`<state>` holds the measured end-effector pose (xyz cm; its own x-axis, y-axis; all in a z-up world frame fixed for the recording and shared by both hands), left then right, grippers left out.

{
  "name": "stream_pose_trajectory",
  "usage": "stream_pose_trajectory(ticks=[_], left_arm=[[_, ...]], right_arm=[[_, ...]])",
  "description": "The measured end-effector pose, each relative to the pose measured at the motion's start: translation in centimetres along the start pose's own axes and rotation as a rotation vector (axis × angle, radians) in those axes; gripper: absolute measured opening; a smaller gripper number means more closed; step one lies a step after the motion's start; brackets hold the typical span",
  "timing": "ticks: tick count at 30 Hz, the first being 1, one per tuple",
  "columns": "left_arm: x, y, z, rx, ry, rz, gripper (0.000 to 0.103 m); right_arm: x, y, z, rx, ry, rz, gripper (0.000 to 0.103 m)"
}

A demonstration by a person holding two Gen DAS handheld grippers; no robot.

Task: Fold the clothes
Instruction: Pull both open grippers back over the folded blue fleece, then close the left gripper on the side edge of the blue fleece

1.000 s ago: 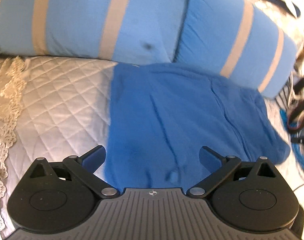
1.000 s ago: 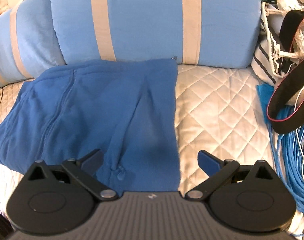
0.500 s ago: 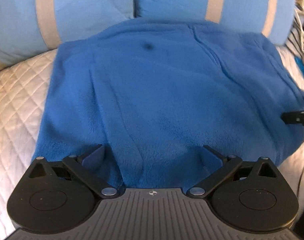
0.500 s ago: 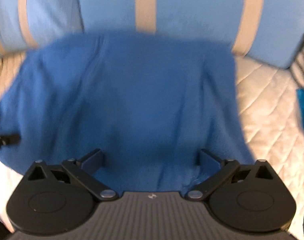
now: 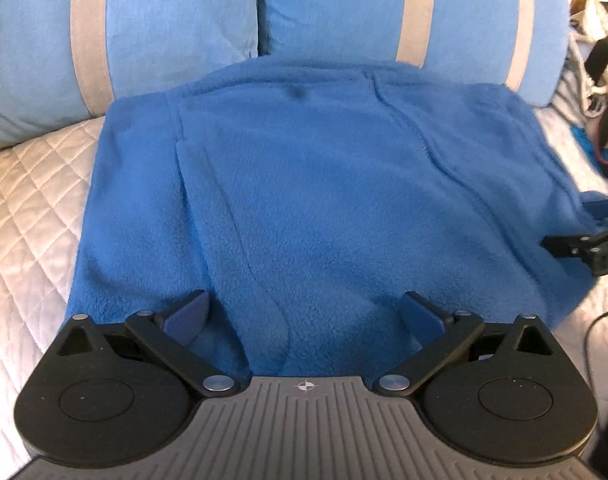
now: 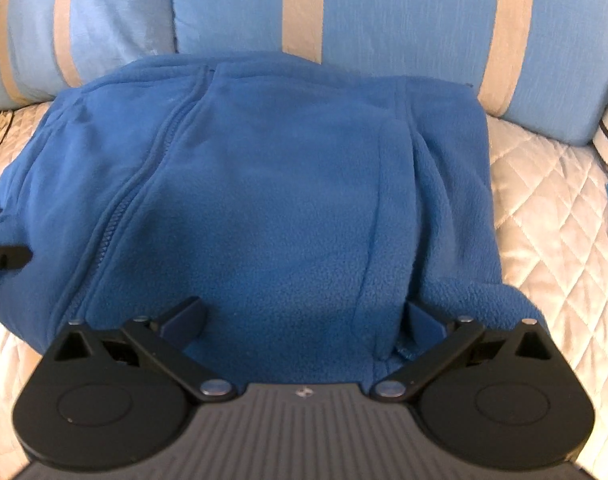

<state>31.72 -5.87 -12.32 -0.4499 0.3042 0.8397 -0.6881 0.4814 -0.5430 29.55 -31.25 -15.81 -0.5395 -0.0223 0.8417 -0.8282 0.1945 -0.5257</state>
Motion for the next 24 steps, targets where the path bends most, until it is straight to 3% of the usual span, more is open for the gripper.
stream_pose_trajectory(ticks=[5,8,11,14,17,18,24], left_arm=[[4.5,0.1,-2.0,-0.020,0.054,0.049,0.102],[7.8,1.0,-4.7,-0.009,0.029,0.099,0.102],[9.8,3.3,-6.9,0.028,0.074,0.135,0.102],[9.6,5.7,-7.6,0.022,0.099,0.095,0.101],[8.6,7.8,-7.4,-0.013,0.103,0.063,0.080],[8.3,8.3,-7.2,-0.023,0.101,0.056,0.077],[6.8,9.8,-6.3,-0.041,0.110,0.131,0.076]], right_arm=[[2.6,-0.8,0.8,0.074,-0.058,0.007,0.102],[5.0,-1.2,3.0,0.056,-0.049,0.037,0.102],[7.3,-1.4,5.5,0.016,-0.073,0.077,0.102],[8.5,-1.0,7.4,-0.011,-0.089,0.100,0.102],[8.9,-0.5,8.6,-0.051,-0.113,0.123,0.102],[9.1,-0.5,8.8,-0.069,-0.122,0.136,0.102],[9.2,0.2,4.9,-0.027,-0.175,0.182,0.102]])
Point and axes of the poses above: each gripper's, at about its wrist camera, not at the fingertips, and x roughly against the way its jaws point, z to its right, y to its underside, the point moved 8 cm from there along -x, roughly the way its jaws point, and after that the axes turned 9 degrees about -x, right-handed, at the moved point
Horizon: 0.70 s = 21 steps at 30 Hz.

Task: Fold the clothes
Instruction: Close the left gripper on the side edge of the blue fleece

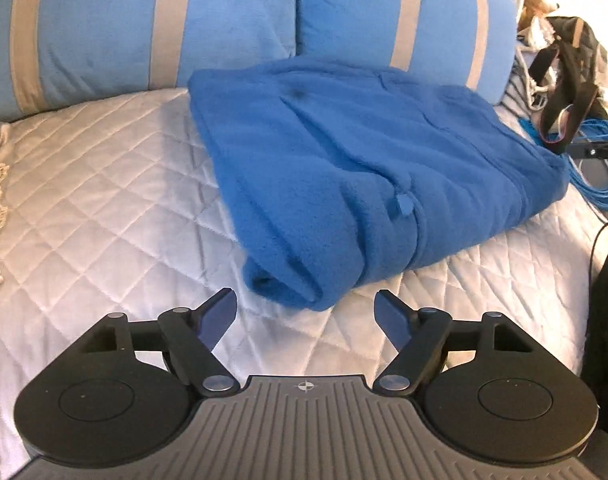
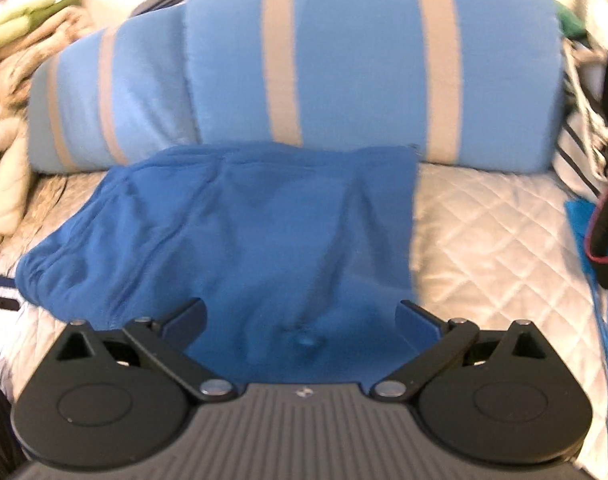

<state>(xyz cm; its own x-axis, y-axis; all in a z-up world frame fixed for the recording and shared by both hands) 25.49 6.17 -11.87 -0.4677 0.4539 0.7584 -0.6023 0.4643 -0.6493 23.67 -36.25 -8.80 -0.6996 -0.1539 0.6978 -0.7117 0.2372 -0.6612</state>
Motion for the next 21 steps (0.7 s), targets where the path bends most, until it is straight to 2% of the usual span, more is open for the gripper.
stream_pose_trajectory(ticks=[2,4,5,6,8,17,20,21], left_arm=[[-0.1,-0.1,-0.1,0.009,0.003,0.048,0.076],[-0.1,-0.2,-0.4,0.042,0.023,0.089,0.057],[-0.1,-0.2,-0.6,0.065,0.043,0.100,0.037],[-0.2,-0.3,-0.6,0.083,0.070,0.095,0.026],[-0.1,-0.5,-0.7,0.075,0.095,0.088,0.018],[1.7,-2.8,-2.5,-0.198,0.022,0.037,0.015],[1.8,-3.7,-2.7,-0.226,-0.006,0.053,0.015],[1.8,-3.8,-2.6,-0.225,-0.006,0.061,0.017]], right_arm=[[-0.7,0.4,-1.7,0.035,-0.017,-0.003,0.102],[-1.7,0.7,-2.9,0.049,-0.015,-0.003,0.102],[-2.2,0.8,-3.1,0.044,-0.011,-0.008,0.102],[-2.7,1.0,-3.2,0.035,-0.008,-0.019,0.102],[-3.7,1.3,-3.2,0.014,0.007,-0.038,0.102],[-6.2,2.9,-3.1,0.105,0.135,-0.133,0.102],[-6.5,2.8,-3.2,0.107,0.151,-0.152,0.102],[-6.6,2.8,-3.2,0.110,0.156,-0.156,0.102]])
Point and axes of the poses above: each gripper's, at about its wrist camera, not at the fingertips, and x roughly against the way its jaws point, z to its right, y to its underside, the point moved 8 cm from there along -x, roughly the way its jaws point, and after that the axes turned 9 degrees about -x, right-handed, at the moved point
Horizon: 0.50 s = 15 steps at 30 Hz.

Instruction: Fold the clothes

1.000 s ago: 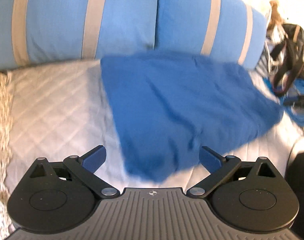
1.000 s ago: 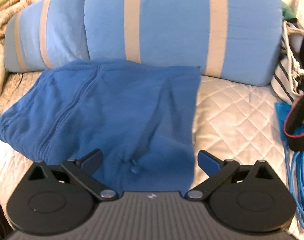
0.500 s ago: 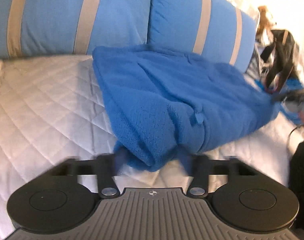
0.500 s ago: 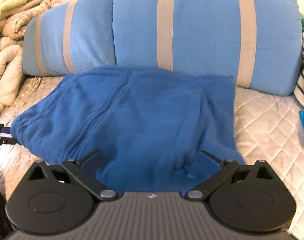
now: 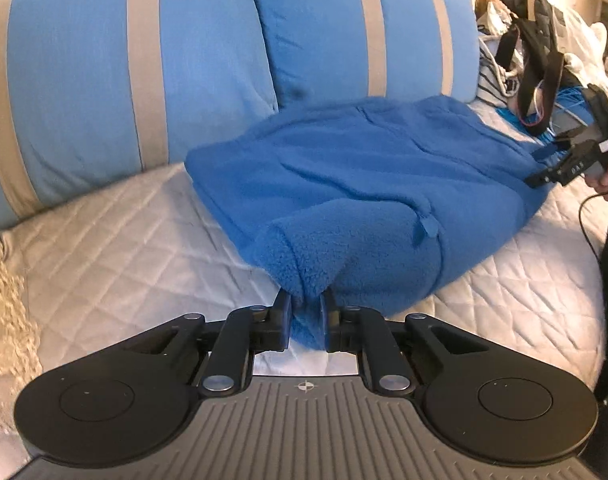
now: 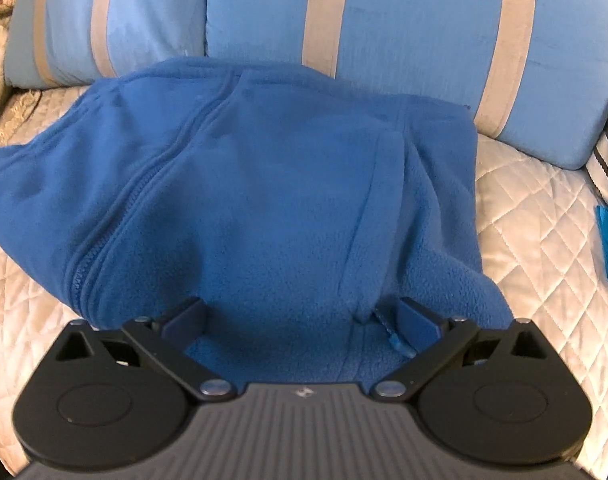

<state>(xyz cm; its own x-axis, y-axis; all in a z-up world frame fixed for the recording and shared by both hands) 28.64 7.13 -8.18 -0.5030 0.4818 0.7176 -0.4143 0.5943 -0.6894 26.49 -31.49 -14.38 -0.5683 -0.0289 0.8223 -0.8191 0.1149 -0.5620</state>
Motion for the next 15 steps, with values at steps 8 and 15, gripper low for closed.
stream_pose_trajectory(ticks=[8,15], left_arm=[[-0.4,3.1,1.3,-0.004,0.058,-0.020,0.030],[-2.3,4.0,2.1,0.005,0.036,0.010,0.030]], right_arm=[[0.1,0.1,0.0,0.000,0.006,-0.006,0.102],[0.0,0.0,0.0,0.000,0.012,-0.008,0.102]])
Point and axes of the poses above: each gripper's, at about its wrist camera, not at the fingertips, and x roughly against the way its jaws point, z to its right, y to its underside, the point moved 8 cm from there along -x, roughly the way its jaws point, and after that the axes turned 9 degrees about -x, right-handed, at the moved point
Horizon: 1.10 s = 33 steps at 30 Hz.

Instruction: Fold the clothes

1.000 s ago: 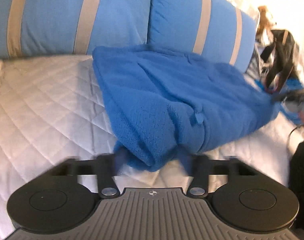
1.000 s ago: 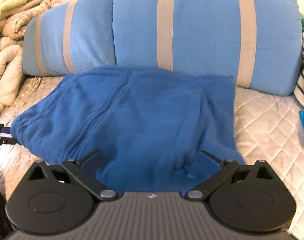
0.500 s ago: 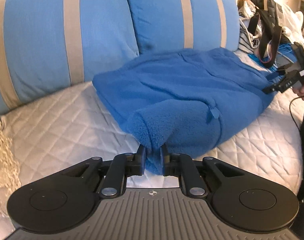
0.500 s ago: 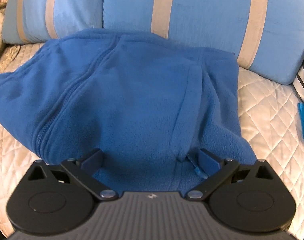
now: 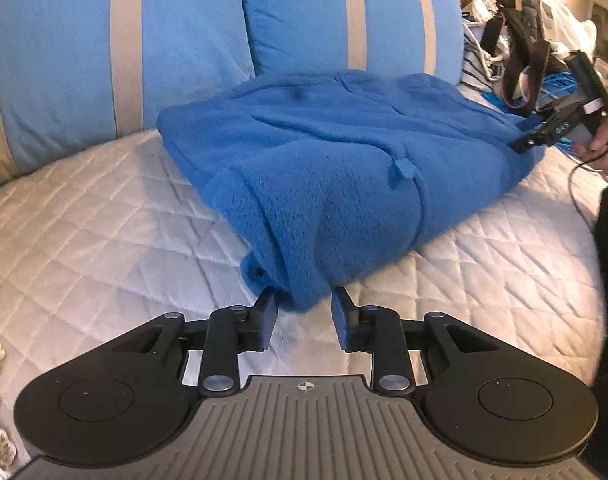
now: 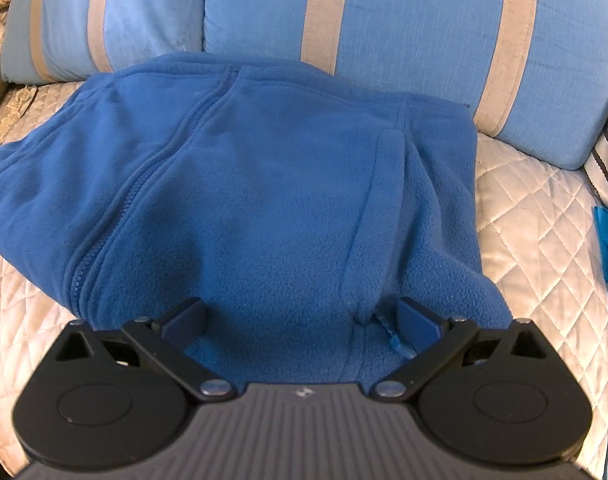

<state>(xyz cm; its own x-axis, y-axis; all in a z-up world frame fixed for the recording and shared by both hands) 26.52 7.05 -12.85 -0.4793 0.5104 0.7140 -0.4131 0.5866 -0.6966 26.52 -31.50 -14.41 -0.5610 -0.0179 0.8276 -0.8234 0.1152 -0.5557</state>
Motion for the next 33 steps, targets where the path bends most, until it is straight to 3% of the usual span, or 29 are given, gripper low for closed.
stream_pose_trajectory(ticks=[2,3,10,13,14,17,19,21,24,28,33], left_arm=[[-0.4,-0.1,-0.1,-0.003,-0.013,0.009,0.027],[-0.5,0.0,0.0,-0.027,-0.016,-0.006,0.019],[0.1,0.7,-0.5,-0.194,-0.052,-0.086,0.004],[-0.3,2.6,-2.4,-0.260,-0.214,-0.203,0.000],[0.3,3.0,-3.0,-0.232,-0.216,-0.194,0.001],[3.3,3.0,-5.1,-0.010,-0.203,-0.057,0.003],[5.4,2.6,-6.3,0.151,-0.179,0.040,0.011],[6.9,1.7,-6.8,0.295,-0.117,0.128,0.042],[8.0,-0.1,-6.8,0.430,-0.031,0.231,0.049],[7.1,-2.1,-6.1,0.530,0.047,0.227,0.049],[4.6,-2.8,-5.4,0.549,0.078,0.153,0.047]], right_arm=[[0.1,0.0,-0.1,0.001,0.003,0.003,0.102],[0.1,0.1,-0.1,0.001,0.004,0.005,0.102],[-0.3,0.0,-0.4,-0.001,0.028,0.007,0.102],[-0.5,-0.1,-0.4,-0.001,0.038,-0.002,0.102],[-0.5,-0.1,-0.4,-0.002,0.040,-0.005,0.102],[-0.5,0.0,-0.3,-0.002,0.041,-0.004,0.102],[-0.6,0.0,-0.3,-0.001,0.040,0.001,0.102],[-0.6,0.0,-0.3,-0.001,0.042,0.003,0.102],[-0.6,0.0,-0.3,-0.001,0.044,0.006,0.102],[-0.6,0.0,-0.4,-0.002,0.043,0.008,0.102],[-0.6,0.0,-0.3,-0.003,0.044,0.010,0.102]])
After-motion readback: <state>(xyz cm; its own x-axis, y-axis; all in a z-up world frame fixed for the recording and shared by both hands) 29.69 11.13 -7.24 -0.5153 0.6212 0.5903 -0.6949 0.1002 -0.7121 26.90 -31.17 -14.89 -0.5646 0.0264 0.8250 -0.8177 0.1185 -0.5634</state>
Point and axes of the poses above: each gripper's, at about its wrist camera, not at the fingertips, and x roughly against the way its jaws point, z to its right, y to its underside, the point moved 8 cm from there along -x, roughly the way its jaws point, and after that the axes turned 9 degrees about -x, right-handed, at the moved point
